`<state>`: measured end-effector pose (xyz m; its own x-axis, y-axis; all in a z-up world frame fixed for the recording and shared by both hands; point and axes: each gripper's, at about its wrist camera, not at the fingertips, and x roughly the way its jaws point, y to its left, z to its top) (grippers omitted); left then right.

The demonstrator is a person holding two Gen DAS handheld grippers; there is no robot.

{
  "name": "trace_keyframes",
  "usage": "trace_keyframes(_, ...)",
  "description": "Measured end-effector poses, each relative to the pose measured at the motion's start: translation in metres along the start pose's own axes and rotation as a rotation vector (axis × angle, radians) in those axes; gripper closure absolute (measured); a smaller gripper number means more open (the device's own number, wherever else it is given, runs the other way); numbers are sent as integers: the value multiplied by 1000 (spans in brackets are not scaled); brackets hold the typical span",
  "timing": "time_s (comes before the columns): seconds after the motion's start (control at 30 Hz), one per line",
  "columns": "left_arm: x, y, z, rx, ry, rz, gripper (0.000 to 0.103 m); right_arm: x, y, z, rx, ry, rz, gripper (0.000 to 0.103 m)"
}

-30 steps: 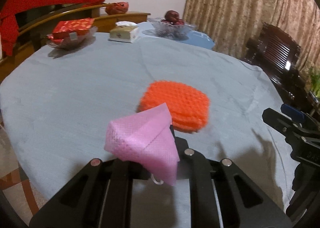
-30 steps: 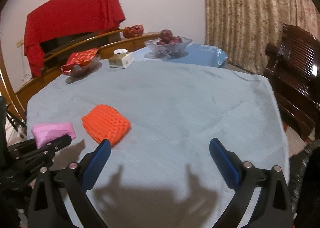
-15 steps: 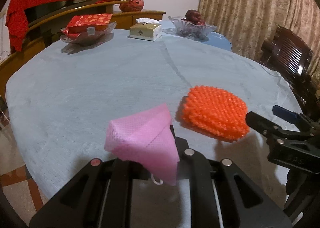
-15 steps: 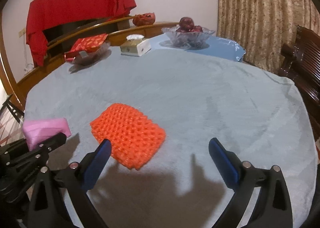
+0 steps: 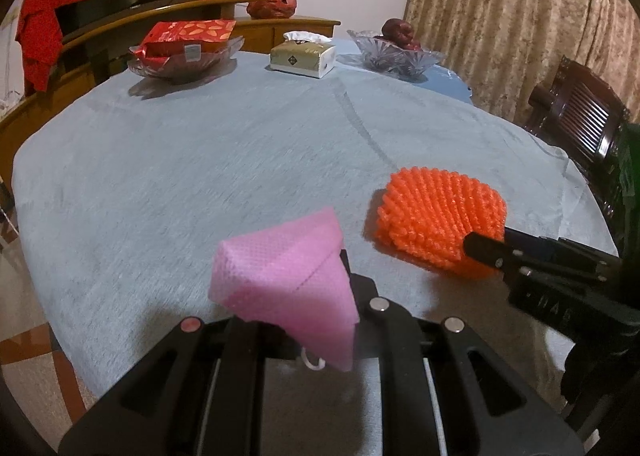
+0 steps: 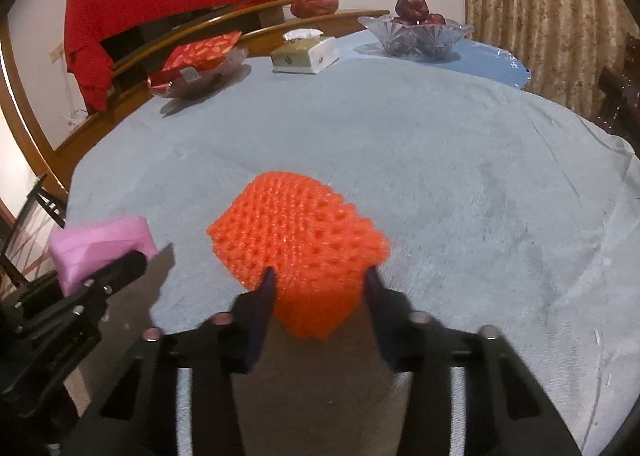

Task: Collect trash
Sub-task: 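Grasp the orange foam net with the right tool while the left tool holds the mask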

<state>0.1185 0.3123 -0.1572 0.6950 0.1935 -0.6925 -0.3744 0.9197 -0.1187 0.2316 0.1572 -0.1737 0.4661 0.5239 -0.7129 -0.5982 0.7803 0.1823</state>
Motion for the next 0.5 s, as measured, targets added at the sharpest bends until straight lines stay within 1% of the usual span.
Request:
trace_keyframes(0.07,-3,-2,1,1,-8,1,90,-7,-2,2,4,-11,12,74)
trace_keyframes(0.13,-7,-6,3,4,-15,-1,90,-15,-3,4,7,-28,19,75)
trace_keyframes(0.33,-21,-24,12,34,-44,-15,90,-48,-11,9,17,-88,18,75)
trace_keyframes(0.5,-38,-49,22,64,-79,-49,90,-81,-22,12,25,-143,7,75)
